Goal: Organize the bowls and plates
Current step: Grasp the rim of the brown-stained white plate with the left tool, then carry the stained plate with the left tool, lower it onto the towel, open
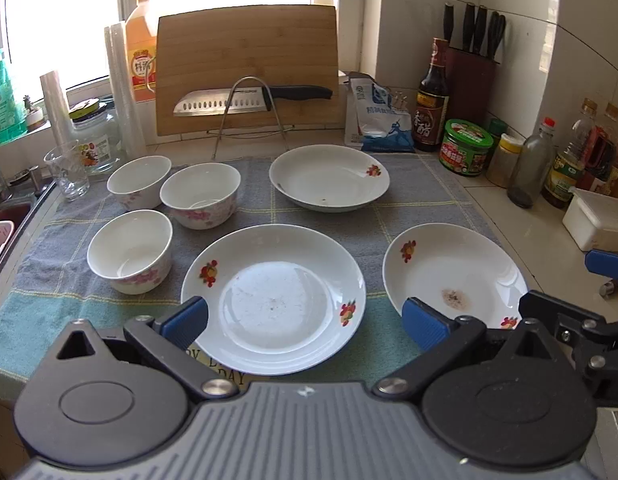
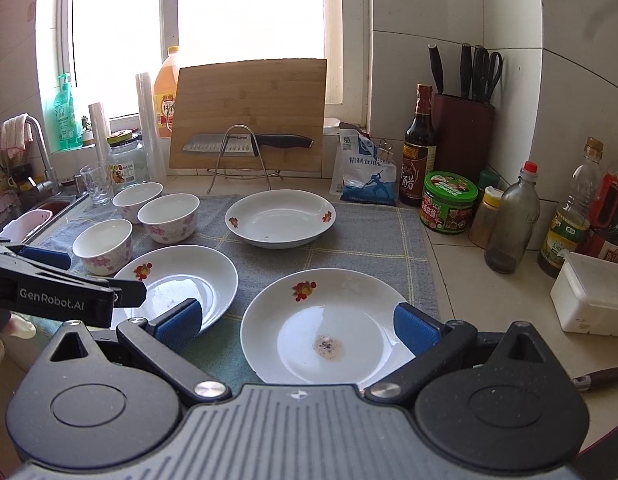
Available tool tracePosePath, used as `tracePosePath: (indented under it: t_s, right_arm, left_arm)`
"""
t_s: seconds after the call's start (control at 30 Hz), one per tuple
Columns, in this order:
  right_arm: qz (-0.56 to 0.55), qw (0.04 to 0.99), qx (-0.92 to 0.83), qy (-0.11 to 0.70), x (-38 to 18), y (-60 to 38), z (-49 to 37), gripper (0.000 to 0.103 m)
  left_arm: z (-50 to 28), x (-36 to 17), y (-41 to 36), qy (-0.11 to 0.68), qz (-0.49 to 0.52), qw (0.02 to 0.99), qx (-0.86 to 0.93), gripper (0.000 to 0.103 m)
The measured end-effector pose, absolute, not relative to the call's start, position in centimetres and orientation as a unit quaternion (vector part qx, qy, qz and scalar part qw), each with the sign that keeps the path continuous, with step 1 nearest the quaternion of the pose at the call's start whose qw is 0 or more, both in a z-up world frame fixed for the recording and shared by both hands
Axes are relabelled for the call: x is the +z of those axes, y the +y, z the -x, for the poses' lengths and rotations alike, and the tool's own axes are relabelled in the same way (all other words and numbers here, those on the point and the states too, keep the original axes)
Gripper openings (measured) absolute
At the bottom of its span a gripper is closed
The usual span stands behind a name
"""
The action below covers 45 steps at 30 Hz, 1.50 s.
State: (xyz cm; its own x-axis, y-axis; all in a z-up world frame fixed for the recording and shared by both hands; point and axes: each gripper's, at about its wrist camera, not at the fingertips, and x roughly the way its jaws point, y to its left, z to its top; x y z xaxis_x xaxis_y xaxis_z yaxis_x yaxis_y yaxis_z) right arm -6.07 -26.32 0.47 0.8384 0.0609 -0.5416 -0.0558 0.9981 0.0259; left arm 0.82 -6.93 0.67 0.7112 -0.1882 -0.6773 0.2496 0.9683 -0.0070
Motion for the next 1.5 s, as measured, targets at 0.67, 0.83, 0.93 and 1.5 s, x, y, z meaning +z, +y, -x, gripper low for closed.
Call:
tracePosePath:
  t_s: [0.67, 0.83, 0.93, 1.5]
  right_arm:
    - [-0.019, 0.938, 0.030, 0.344, -6.4, -30.5, 5.7, 0.103]
    - [-0.019, 0.930, 0.027, 0.365, -7.6, -30.2, 4.3, 0.103]
    - [-0.023, 0.927, 0.029, 0.374, -8.2, -30.0, 3.6, 0.103]
    - [-0.005, 0.920, 0.033, 0.391, -10.0, -29.4, 1.2, 0.103]
  left_arm:
    - [-7.4, -2.7, -17.9, 0.408, -0.161, 0.839, -0.323, 0.102]
    - [-9.0, -3.5, -19.2, 0.410, -0.192, 0.816, -0.360, 0.102]
    - [-9.7, -3.9, -19.7, 0.413, -0.205, 0.803, -0.377, 0.102]
    - [-13.6, -5.7, -20.6, 0.422, -0.248, 0.755, -0.437, 0.101]
